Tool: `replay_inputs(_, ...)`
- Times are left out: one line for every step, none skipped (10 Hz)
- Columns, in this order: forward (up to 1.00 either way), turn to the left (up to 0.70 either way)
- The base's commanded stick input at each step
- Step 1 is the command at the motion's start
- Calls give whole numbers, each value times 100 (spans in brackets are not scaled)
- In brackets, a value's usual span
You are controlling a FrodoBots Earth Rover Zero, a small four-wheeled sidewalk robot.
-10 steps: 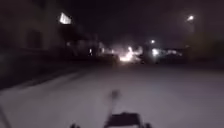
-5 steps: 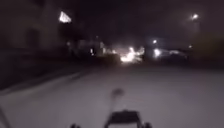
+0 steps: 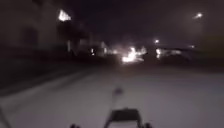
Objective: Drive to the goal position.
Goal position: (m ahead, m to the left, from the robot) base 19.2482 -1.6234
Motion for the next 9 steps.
replay_inputs(85,0)
replay_inputs(85,0)
replay_inputs(85,0)
replay_inputs(85,0)
replay_inputs(85,0)
replay_inputs(85,0)
replay_inputs(85,0)
replay_inputs(85,0)
replay_inputs(85,-1)
